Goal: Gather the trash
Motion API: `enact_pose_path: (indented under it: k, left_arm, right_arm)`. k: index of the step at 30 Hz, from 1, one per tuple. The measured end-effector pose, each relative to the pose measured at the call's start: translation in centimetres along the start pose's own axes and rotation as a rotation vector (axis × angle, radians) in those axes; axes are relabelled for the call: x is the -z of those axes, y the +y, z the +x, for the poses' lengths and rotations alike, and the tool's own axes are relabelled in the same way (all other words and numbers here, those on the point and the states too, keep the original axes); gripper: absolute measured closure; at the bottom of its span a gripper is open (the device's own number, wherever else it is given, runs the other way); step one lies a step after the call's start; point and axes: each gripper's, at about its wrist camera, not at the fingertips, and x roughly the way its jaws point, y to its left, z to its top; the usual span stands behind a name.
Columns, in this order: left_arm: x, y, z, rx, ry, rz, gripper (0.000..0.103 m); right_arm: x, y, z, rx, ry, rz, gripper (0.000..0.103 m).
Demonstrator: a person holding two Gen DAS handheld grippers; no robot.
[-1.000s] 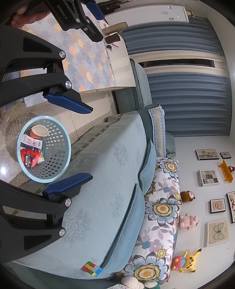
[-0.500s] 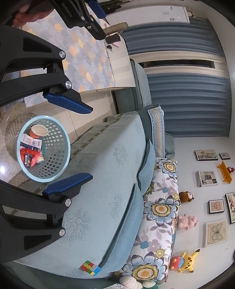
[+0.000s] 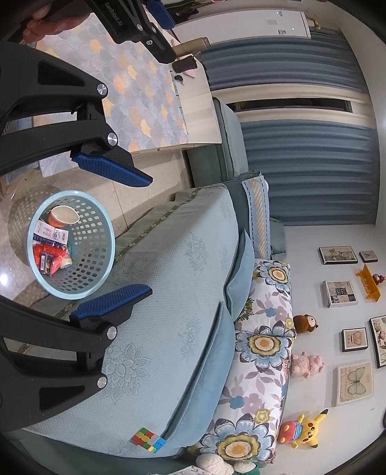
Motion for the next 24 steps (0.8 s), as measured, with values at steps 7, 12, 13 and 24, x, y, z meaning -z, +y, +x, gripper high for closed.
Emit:
enact_pose_path:
  k: [7, 12, 13, 24]
  left_arm:
    - [-0.26, 0.13, 0.0, -0.001, 0.002, -0.002, 0.008]
    - [-0.3, 0.16, -0.08, -0.002, -0.001, 0.002, 0.008]
    - [-0.37, 0.11, -0.11, -0.001, -0.002, 0.005, 0.009]
    - [-0.31, 0.0, -0.31, 0.001, -0.012, 0.031, 0.008]
  right_arm:
    - [-0.07, -0.01, 0.01, 0.002, 0.0, 0.002, 0.039]
    - [-0.12, -0.02, -0.18, 0.001, -0.001, 0.003, 0.039]
    - [-0.14, -0.03, -0.13, 0.002, -0.001, 0.002, 0.039]
    - [-0.23, -0.05, 0.01, 0.005, 0.003, 0.004, 0.039]
